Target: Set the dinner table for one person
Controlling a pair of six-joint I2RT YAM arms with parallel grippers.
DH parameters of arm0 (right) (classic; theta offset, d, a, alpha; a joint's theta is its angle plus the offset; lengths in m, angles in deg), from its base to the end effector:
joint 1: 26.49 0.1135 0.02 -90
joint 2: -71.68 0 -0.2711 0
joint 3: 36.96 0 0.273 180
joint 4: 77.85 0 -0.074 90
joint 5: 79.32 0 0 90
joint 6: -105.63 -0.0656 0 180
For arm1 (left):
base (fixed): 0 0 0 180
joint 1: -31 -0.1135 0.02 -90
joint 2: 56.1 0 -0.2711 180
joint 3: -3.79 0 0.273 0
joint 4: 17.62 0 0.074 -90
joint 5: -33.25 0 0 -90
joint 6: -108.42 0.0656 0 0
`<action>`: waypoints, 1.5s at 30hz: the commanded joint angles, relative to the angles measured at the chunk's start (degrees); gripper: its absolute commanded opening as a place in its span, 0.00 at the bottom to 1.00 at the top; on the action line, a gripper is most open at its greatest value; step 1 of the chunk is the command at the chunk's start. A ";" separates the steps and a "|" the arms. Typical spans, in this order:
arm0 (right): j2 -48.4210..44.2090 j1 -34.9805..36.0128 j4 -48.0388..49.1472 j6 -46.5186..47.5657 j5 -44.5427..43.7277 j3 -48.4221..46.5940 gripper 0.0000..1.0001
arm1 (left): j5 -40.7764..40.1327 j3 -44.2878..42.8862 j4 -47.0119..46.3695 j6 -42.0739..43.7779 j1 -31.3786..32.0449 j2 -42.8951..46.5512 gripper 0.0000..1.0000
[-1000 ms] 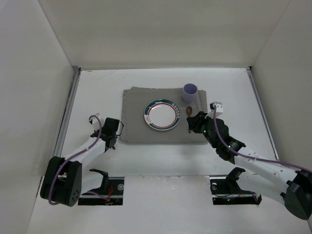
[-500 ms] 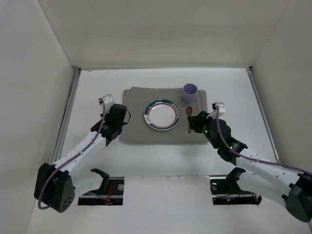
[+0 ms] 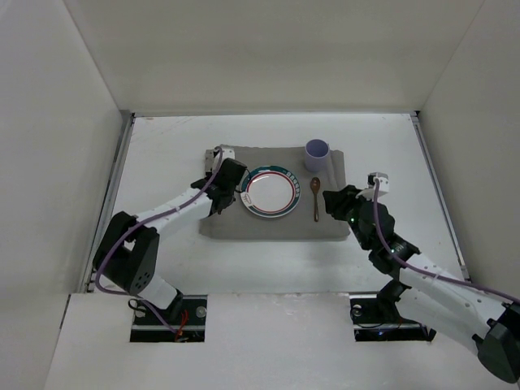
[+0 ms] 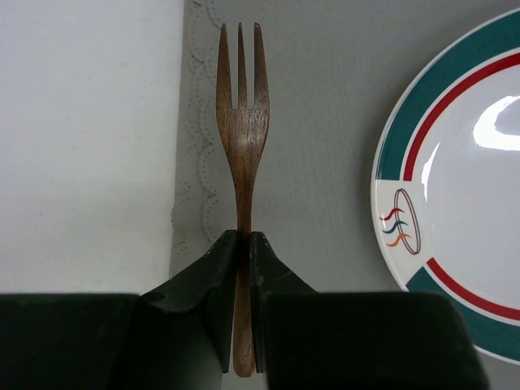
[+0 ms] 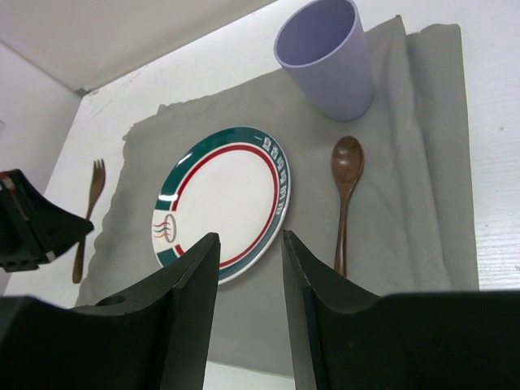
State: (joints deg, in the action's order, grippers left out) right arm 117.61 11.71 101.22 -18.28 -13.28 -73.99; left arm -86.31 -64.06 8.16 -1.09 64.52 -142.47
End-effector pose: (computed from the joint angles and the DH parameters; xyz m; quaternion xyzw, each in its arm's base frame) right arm 0.1997 0.1232 0.2432 0.1056 0.7529 0.2423 0.6027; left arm 0.3142 -0.1693 0.2058 0.0103 0.8965 0.0427 0.4409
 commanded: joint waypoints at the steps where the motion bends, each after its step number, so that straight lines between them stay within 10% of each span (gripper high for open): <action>1: -0.85 -0.79 3.52 -0.63 -1.43 0.61 0.43 | 0.73 -0.92 0.10 2.98 0.54 -0.81 0.04; 31: 5.22 -1.33 5.02 -0.98 0.59 -0.27 0.44 | 1.61 2.24 -7.01 2.98 0.54 -11.02 0.09; 45: 6.98 -1.06 6.25 -0.19 -1.96 -0.27 0.65 | -2.95 8.83 -6.93 -0.43 1.85 10.66 0.84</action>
State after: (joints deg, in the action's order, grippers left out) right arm 124.25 10.66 103.89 -18.83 -13.52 -73.97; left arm -86.51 -57.00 1.23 0.16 65.88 -139.96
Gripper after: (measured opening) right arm 0.647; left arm 0.807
